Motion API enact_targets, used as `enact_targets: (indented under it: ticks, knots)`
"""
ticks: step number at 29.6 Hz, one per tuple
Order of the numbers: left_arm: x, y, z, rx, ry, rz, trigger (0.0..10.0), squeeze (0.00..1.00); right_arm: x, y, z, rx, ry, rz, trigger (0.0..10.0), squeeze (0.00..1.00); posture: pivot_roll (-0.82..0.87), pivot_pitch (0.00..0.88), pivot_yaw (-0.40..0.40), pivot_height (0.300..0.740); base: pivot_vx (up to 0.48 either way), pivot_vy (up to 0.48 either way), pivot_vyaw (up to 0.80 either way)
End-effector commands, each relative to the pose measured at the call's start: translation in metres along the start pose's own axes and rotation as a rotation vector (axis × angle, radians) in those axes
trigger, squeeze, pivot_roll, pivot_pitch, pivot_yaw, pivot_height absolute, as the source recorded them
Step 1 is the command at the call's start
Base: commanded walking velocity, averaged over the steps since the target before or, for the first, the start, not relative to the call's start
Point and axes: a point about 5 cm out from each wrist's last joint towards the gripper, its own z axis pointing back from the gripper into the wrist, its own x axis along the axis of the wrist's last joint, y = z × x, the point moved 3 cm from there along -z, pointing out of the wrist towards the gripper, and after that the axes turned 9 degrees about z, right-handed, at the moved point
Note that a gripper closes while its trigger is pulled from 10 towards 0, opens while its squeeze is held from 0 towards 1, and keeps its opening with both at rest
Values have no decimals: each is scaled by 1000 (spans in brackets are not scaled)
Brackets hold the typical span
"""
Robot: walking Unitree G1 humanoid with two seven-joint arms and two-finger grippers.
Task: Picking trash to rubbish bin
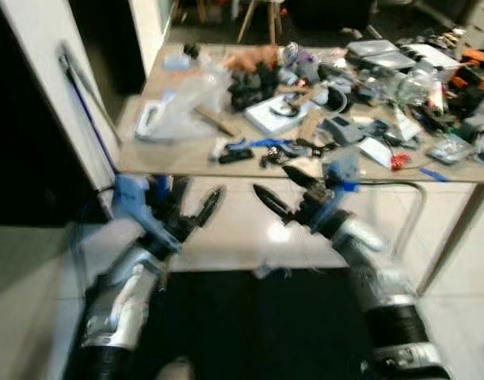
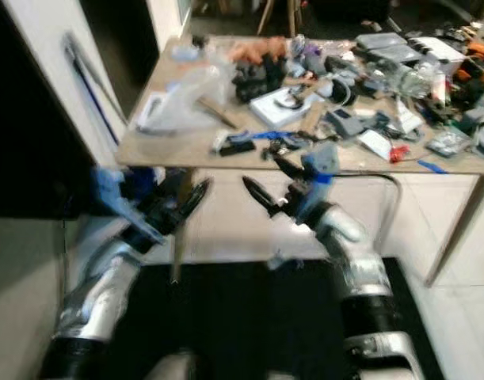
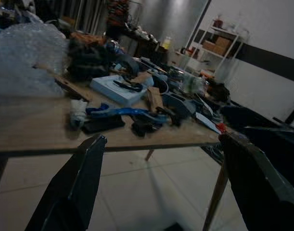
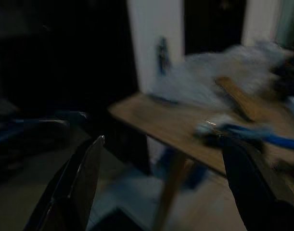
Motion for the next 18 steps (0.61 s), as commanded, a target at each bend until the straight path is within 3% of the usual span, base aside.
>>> enact_targets:
  ticks: [1, 18]
  knots:
    - [-1, -3, -1, -21, 8, 3, 10000, 0, -5, -5, 6, -24, 22, -18, 10000, 0, 0, 0, -24, 740, 0, 0, 0]
    - [-3, -4, -1, -31, 25, 17, 10000, 0, -5, -5, 6, -21, 25, -21, 10000, 0, -2, 0, -23, 740, 0, -314, 0]
